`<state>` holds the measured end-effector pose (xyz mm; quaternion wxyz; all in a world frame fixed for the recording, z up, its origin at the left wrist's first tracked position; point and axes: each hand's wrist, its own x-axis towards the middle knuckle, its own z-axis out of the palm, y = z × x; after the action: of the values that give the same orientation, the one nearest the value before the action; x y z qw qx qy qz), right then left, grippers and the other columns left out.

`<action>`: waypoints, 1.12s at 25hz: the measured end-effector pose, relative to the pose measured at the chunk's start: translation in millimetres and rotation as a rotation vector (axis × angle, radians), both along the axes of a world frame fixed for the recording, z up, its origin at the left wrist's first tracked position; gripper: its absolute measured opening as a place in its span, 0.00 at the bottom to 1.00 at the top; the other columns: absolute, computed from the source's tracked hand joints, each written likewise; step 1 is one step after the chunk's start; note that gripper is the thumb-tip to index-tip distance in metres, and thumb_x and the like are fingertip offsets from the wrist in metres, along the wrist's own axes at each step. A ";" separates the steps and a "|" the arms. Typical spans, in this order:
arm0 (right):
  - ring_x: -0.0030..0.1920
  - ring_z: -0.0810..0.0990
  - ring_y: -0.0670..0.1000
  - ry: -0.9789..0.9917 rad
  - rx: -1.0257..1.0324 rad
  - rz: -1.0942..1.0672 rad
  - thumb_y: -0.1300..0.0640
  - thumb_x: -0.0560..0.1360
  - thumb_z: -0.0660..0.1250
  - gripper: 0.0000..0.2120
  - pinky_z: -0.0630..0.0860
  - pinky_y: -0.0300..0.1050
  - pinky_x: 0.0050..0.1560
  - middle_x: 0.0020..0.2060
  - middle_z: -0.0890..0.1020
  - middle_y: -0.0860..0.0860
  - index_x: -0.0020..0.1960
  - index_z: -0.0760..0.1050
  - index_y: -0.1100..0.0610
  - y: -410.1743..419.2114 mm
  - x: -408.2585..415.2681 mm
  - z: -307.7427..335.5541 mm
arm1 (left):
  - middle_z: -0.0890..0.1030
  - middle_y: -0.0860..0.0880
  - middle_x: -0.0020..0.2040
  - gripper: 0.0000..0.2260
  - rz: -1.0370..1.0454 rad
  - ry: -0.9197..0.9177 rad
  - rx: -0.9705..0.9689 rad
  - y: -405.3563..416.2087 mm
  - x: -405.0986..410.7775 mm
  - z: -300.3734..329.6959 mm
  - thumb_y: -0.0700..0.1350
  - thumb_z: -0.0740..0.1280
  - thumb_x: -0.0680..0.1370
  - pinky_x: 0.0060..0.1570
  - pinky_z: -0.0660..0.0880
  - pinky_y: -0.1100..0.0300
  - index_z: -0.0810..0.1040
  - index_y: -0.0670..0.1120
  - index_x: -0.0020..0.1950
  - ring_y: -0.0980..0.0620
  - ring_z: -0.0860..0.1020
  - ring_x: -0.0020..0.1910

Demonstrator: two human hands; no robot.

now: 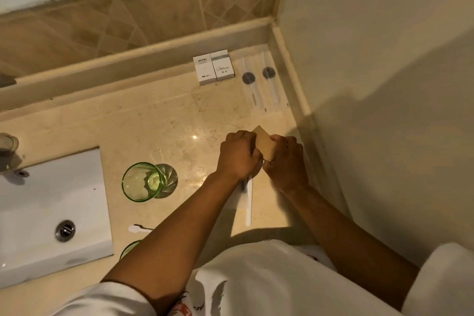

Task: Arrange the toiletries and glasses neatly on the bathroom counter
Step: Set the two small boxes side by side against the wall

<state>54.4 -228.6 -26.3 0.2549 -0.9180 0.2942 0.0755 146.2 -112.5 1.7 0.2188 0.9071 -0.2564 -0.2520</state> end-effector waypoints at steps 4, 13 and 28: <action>0.57 0.74 0.58 -0.088 0.027 -0.006 0.58 0.67 0.75 0.32 0.69 0.44 0.54 0.61 0.75 0.56 0.68 0.69 0.55 -3.9 4.2 2.2 | 0.81 0.44 0.59 0.19 0.107 0.065 -0.122 4.8 3.2 -0.8 0.46 0.64 0.73 0.56 0.75 0.51 0.78 0.44 0.63 0.42 0.77 0.58; 0.64 0.69 0.54 -0.201 0.284 0.030 0.62 0.68 0.72 0.36 0.72 0.43 0.59 0.67 0.71 0.50 0.73 0.65 0.50 -1.0 111.1 19.9 | 0.77 0.44 0.60 0.20 0.508 0.053 -0.316 22.4 78.2 3.2 0.35 0.69 0.73 0.57 0.72 0.64 0.79 0.42 0.65 0.47 0.79 0.56; 0.61 0.79 0.50 -0.416 0.453 -0.088 0.64 0.73 0.72 0.28 0.81 0.51 0.59 0.66 0.70 0.48 0.69 0.71 0.47 -17.5 260.4 -7.1 | 0.82 0.48 0.57 0.13 0.682 -0.163 -0.438 5.9 207.8 -12.9 0.39 0.71 0.74 0.56 0.77 0.59 0.84 0.43 0.58 0.51 0.81 0.51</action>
<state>314.8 -246.2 -33.3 0.5107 -0.8201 0.2507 -0.0615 354.0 -106.6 -11.2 0.4568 0.8890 -0.0050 -0.0318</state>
